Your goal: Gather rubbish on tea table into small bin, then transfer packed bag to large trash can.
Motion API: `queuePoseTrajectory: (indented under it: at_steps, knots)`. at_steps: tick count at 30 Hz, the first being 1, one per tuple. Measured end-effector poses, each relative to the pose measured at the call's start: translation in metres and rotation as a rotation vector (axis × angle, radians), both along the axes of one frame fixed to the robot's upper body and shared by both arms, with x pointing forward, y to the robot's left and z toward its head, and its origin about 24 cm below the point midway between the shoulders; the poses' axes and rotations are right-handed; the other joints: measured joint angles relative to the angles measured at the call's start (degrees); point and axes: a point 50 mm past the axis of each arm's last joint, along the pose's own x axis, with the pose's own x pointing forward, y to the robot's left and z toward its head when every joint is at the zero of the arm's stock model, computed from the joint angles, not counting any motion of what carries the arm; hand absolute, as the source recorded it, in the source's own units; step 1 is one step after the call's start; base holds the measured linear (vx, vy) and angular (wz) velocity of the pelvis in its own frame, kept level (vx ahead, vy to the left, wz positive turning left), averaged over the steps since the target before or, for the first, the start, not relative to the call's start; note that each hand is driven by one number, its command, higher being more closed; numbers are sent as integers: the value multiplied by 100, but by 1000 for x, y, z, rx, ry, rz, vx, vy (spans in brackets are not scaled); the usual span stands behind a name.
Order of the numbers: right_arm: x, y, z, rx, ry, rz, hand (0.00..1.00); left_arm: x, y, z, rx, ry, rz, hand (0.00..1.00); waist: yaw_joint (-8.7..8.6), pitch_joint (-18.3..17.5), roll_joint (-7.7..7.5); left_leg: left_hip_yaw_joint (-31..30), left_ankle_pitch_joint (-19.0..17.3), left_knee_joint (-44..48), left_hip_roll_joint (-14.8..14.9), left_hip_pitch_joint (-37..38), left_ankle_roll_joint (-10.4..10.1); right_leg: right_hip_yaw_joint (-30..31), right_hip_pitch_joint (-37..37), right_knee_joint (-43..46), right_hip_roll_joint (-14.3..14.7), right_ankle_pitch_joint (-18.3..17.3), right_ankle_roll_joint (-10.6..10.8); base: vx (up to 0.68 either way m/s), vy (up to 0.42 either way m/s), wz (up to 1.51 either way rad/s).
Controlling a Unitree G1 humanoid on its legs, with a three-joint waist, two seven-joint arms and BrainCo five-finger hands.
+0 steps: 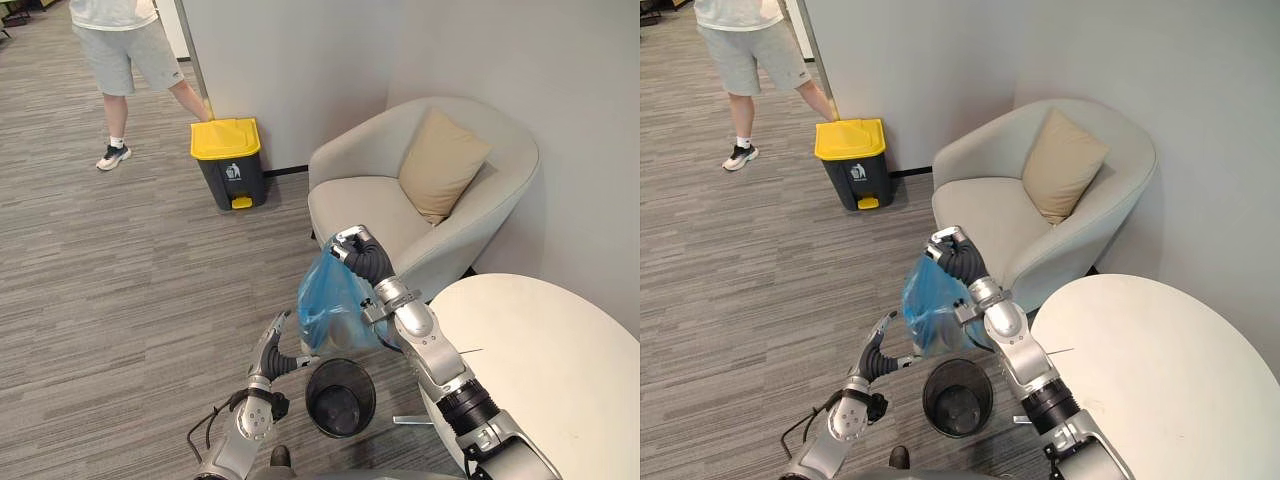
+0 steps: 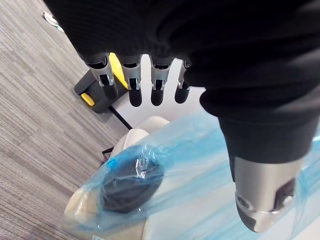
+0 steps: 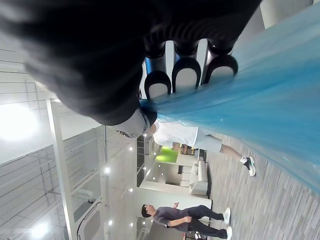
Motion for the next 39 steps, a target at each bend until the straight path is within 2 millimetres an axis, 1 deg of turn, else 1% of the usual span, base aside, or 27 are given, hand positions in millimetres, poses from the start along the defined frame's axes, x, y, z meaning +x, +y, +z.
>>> queuePoseTrajectory:
  at_steps: [7,14,18,21,23,28,34,37,39]
  knots:
    - [1,-2,0,2,-1,-5,100,4,7,7,-1,-34,35,0,-3,1,1,6,0,0,1,5,0,5,1,4,0,-1,0,0,0,0]
    - [-1,2,1,-8,-6,47,100,5,7,7,0,-36,31,0,-8,2,2,14,-1,0,2,10,-1,13,1,4,0,-1,-1,0,0,0]
    - [-6,10,5,11,-16,108,100,7,4,9,1,-42,14,0,-6,10,12,22,-2,-1,3,14,-2,22,1,7,0,-1,-1,0,0,0]
    - [-13,18,12,30,-42,179,100,9,-1,10,1,-46,-10,0,-13,13,16,38,-3,-1,5,23,-3,39,0,7,2,-1,-1,0,0,-1]
    - [-18,24,17,46,-61,222,100,12,-7,12,-3,-46,-52,0,-12,14,18,45,-3,-1,5,25,-3,46,-2,7,2,-1,-2,0,0,0]
    - [-27,37,22,73,-70,312,100,16,-19,15,10,-63,-111,0,-13,14,17,79,-7,-1,8,27,-9,79,-21,8,5,1,-4,0,0,-2]
    - [-36,51,21,119,-36,408,100,18,-23,12,31,-54,-138,0,-17,13,16,104,-11,25,10,28,-15,102,-31,5,10,8,-15,0,0,0]
    - [-42,58,26,145,-38,459,100,23,-25,15,32,-72,-146,0,-15,13,16,110,-11,30,11,29,-15,106,-30,-6,14,19,-32,0,0,0]
    - [-48,69,33,140,-62,530,100,23,-27,16,33,-73,-156,0,-31,13,17,120,-11,30,13,37,-15,116,-26,-13,16,25,-40,0,0,0]
